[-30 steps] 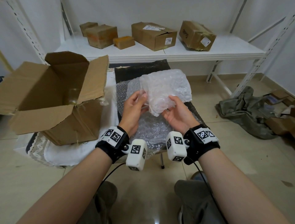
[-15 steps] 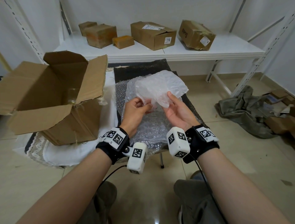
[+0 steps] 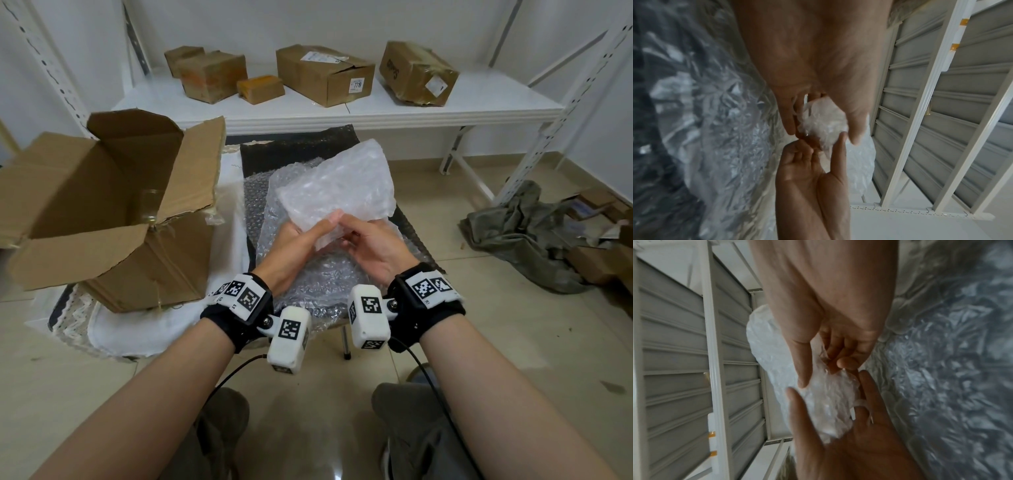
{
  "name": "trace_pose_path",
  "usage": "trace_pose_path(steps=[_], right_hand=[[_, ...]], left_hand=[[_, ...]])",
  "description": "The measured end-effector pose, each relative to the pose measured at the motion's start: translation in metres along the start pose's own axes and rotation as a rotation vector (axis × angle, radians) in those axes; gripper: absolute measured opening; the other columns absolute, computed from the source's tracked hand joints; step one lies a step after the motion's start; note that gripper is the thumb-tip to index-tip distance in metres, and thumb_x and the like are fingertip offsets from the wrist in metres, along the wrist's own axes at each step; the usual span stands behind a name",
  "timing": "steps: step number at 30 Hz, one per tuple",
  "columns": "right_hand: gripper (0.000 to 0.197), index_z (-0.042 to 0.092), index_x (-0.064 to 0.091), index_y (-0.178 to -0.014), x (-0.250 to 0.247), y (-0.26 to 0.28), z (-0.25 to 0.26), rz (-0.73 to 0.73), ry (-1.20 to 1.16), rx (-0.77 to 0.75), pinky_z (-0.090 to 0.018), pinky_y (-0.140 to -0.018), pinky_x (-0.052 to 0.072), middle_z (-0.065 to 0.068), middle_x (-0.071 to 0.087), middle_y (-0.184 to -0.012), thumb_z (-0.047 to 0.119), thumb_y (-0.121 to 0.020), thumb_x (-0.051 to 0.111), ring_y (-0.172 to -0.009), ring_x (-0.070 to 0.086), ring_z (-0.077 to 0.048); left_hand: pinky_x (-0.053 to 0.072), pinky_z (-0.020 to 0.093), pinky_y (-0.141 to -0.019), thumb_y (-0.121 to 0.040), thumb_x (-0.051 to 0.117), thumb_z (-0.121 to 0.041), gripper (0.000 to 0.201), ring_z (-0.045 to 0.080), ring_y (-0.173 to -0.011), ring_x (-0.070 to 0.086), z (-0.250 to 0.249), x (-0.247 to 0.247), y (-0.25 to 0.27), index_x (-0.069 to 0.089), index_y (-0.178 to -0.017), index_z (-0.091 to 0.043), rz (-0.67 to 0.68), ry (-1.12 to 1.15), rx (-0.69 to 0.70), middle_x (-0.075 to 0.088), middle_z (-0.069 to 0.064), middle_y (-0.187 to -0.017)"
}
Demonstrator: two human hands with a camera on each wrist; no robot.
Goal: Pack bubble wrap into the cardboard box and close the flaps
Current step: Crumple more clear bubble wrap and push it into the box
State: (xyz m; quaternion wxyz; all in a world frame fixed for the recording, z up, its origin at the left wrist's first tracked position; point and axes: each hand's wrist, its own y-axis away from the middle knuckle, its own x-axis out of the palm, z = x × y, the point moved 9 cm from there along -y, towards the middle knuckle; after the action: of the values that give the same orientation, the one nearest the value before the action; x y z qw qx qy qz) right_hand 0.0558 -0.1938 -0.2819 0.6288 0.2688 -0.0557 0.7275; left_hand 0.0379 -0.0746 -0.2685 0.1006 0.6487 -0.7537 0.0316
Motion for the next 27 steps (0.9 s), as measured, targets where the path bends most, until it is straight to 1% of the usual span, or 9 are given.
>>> trace_pose_path(steps=[3,6,8,10,12,15,18,24,27], right_hand=[[0.044,0.0,0.056,-0.119,-0.002,-0.001,0.003,-0.02,-0.018,-0.003,-0.026,-0.063,0.047,-0.009,0.065,-0.096,0.022,-0.085,0.073,-0.078,0.058,-0.015],[0.029,0.014,0.062,-0.114,-0.004,0.001,0.017,0.003,-0.146,-0.078,-0.031,-0.077,0.049,-0.009,0.065,-0.106,0.025,-0.088,0.068,-0.09,0.06,-0.02],[0.033,0.012,0.061,-0.119,-0.009,0.001,0.024,-0.006,-0.234,-0.125,-0.038,-0.095,0.047,-0.013,0.063,-0.122,0.02,-0.087,0.068,-0.106,0.06,-0.026],[0.047,0.007,0.056,-0.129,-0.014,-0.002,0.025,-0.025,-0.296,-0.149,-0.042,-0.104,0.044,-0.016,0.059,-0.135,0.016,-0.085,0.07,-0.116,0.058,-0.031],[0.058,0.004,0.051,-0.136,-0.018,-0.001,0.025,-0.075,-0.311,-0.155,-0.042,-0.103,0.047,-0.018,0.057,-0.137,0.014,-0.082,0.072,-0.119,0.059,-0.031],[0.05,0.004,0.054,-0.132,-0.025,-0.003,0.026,-0.109,-0.297,-0.172,-0.042,-0.099,0.049,-0.018,0.06,-0.134,0.01,-0.085,0.07,-0.11,0.062,-0.029],[0.047,0.005,0.054,-0.131,-0.031,-0.003,0.029,-0.154,-0.297,-0.21,-0.043,-0.099,0.05,-0.016,0.063,-0.13,0.007,-0.086,0.068,-0.105,0.064,-0.028],[0.047,0.005,0.054,-0.132,-0.038,0.011,0.034,-0.257,-0.263,-0.266,-0.037,-0.087,0.055,-0.013,0.068,-0.119,0.005,-0.087,0.067,-0.094,0.068,-0.024],[0.049,0.007,0.055,-0.133,-0.037,0.023,0.044,-0.277,-0.294,-0.297,-0.036,-0.085,0.054,-0.013,0.068,-0.121,0.006,-0.086,0.069,-0.098,0.068,-0.026]], left_hand=[[0.052,0.051,-0.097,-0.09,0.069,-0.017,0.035,0.032,-0.107,0.068,-0.004,-0.006,-0.001,0.062,-0.122,-0.004,-0.06,0.072,0.038,0.071,0.015,-0.115],[0.055,0.042,-0.091,-0.091,0.067,-0.013,0.035,0.028,-0.106,0.069,-0.007,-0.011,-0.002,0.061,-0.125,-0.004,-0.103,0.046,0.071,0.071,0.012,-0.116],[0.058,0.031,-0.075,-0.093,0.065,-0.013,0.032,0.024,-0.095,0.071,-0.007,-0.012,-0.002,0.061,-0.123,-0.002,-0.119,0.026,0.074,0.072,0.013,-0.112],[0.052,0.02,-0.053,-0.095,0.062,-0.012,0.028,0.014,-0.071,0.071,-0.006,-0.011,-0.001,0.061,-0.119,0.002,-0.123,0.017,0.065,0.073,0.015,-0.101],[0.051,0.017,-0.048,-0.096,0.06,-0.012,0.027,0.011,-0.067,0.07,-0.005,-0.01,-0.001,0.06,-0.12,0.001,-0.122,0.033,0.047,0.072,0.014,-0.102],[0.058,0.021,-0.055,-0.096,0.062,-0.016,0.028,0.017,-0.086,0.07,-0.003,-0.011,-0.003,0.06,-0.121,-0.005,-0.12,0.05,0.032,0.071,0.008,-0.114],[0.057,0.022,-0.055,-0.095,0.063,-0.018,0.03,0.018,-0.091,0.069,-0.004,-0.01,-0.003,0.06,-0.122,-0.007,-0.12,0.037,0.033,0.071,0.006,-0.115],[0.058,0.023,-0.057,-0.095,0.062,-0.017,0.032,0.011,-0.079,0.069,-0.009,0.0,0.001,0.057,-0.125,-0.006,-0.085,0.013,0.026,0.069,0.005,-0.114],[0.059,0.024,-0.058,-0.095,0.062,-0.016,0.027,0.009,-0.074,0.069,-0.029,0.013,0.009,0.059,-0.121,-0.008,-0.052,-0.009,0.052,0.069,0.001,-0.105]])
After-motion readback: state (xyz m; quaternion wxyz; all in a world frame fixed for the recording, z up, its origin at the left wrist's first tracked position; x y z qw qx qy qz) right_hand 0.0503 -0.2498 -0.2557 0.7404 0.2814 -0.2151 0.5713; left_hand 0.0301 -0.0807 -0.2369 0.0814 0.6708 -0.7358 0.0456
